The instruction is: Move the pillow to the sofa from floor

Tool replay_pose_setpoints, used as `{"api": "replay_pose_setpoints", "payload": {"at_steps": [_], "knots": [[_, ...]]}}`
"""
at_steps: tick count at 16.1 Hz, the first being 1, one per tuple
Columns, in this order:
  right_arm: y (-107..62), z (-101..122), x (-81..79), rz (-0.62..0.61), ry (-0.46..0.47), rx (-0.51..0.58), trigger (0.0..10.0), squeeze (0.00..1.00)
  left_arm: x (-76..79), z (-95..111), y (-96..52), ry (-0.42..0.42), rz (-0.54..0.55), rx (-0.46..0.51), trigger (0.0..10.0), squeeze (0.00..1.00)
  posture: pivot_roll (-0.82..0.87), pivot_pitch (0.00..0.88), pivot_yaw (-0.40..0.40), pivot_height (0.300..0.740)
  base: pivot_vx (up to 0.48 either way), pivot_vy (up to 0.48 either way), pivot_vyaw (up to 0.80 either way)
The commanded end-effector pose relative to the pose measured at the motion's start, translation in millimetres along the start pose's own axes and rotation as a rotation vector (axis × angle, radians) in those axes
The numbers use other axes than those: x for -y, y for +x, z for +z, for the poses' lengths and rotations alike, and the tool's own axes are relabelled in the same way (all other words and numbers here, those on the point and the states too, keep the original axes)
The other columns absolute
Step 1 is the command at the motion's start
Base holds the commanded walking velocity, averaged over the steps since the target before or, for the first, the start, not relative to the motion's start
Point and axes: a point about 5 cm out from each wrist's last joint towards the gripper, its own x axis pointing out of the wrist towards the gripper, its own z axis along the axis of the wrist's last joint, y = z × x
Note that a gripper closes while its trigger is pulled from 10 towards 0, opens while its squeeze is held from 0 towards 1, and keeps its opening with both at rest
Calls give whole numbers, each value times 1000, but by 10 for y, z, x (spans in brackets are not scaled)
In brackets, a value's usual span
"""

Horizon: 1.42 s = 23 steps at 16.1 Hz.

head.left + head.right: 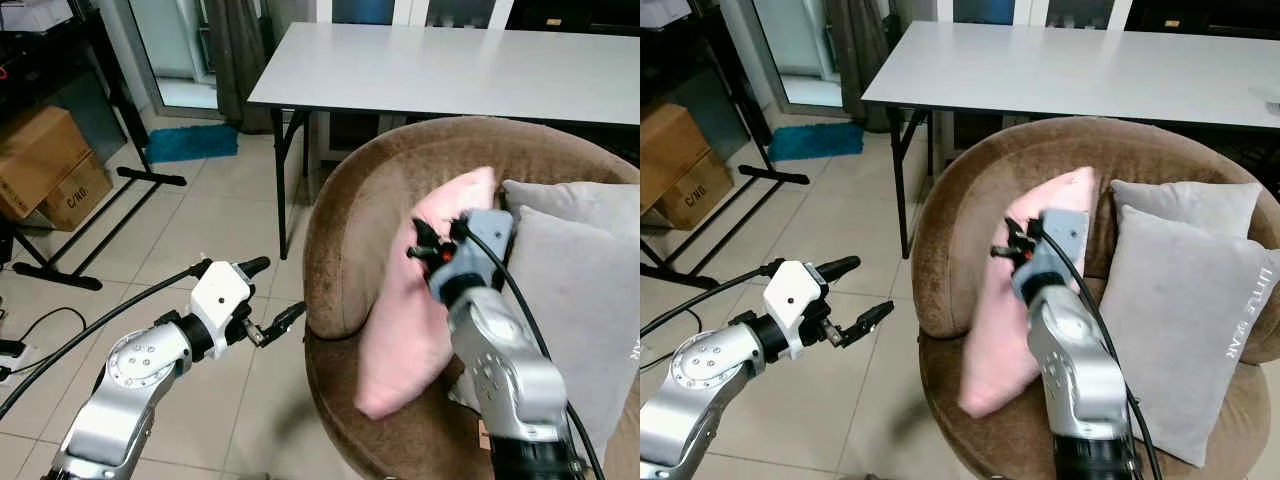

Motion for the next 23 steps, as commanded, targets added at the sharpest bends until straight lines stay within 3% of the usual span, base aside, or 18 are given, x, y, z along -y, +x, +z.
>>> {"api": "replay_pose_setpoints", "payload": {"at_steps": [1, 3, 5, 7, 8, 9, 10, 11, 12, 13, 14, 15, 18, 21, 23], "knots": [[92, 135, -22, 32, -21, 70, 10000, 0, -29, 25, 30, 12, -28, 1, 10000, 0, -15, 0, 33, 740, 0, 0, 0], [322, 208, 176, -3, -39, 108, 10000, 0, -26, 33, 54, 19, -79, -6, 10000, 0, -16, 0, 41, 740, 0, 0, 0], [399, 217, 280, -24, -47, 118, 10000, 0, -20, 33, 64, 19, -95, -5, 10000, 0, -17, 0, 45, 740, 0, 0, 0], [486, 154, 521, -53, -86, 105, 10000, 0, -4, 34, 88, 14, -124, -5, 10000, 0, -22, 0, 52, 740, 0, 0, 0], [492, 132, 568, -63, -94, 95, 10000, 0, -3, 35, 93, 14, -129, -5, 10000, 0, -22, 0, 53, 740, 0, 0, 0], [488, -50, 794, -130, -101, 14, 10000, 0, 0, 34, 113, 11, -140, -5, 10000, 0, -26, 0, 56, 740, 0, 0, 0], [469, -136, 897, -165, -114, -23, 10000, 0, 2, 33, 121, 11, -145, -5, 10000, 0, -26, 0, 56, 740, 0, 0, 0], [368, -330, 1162, -272, -129, -103, 10000, 0, 7, 33, 132, 9, -152, -3, 10000, 0, -26, 0, 56, 740, 0, 0, 0], [273, -431, 1331, -345, -118, -141, 10000, 0, 9, 32, 136, 7, -156, -3, 10000, 0, -27, 0, 55, 740, 0, 0, 0], [154, -533, 1500, -422, -67, -184, 10000, 286, 20, 25, 140, -3, -166, -4, 10000, 0, -35, 0, 56, 740, 0, 0, 0], [113, -572, 1551, -445, -46, -202, 10000, 286, 25, 22, 142, -8, -169, -4, 10000, 0, -35, 0, 56, 740, 0, 0, 0], [66, -640, 1593, -461, -49, -240, 10000, 1000, 39, 13, 147, -18, -180, -5, 10000, 0, -42, 0, 59, 740, 0, 0, 0], [-9, -730, 1638, -479, -152, -284, 10000, 1000, 87, 7, 182, -35, -238, -4, 10000, 0, -45, 0, 58, 740, 0, 0, 0], [-57, -728, 1621, -490, -123, -234, 10000, 1000, 128, 26, 205, -65, -306, 10, 10000, 0, -51, 0, 54, 740, 0, 0, 0], [-119, -612, 1620, -538, -118, -140, 10000, 988, 138, 21, 214, -70, -323, 9, 10000, 0, -54, 0, 51, 740, 0, 0, 0]]}}
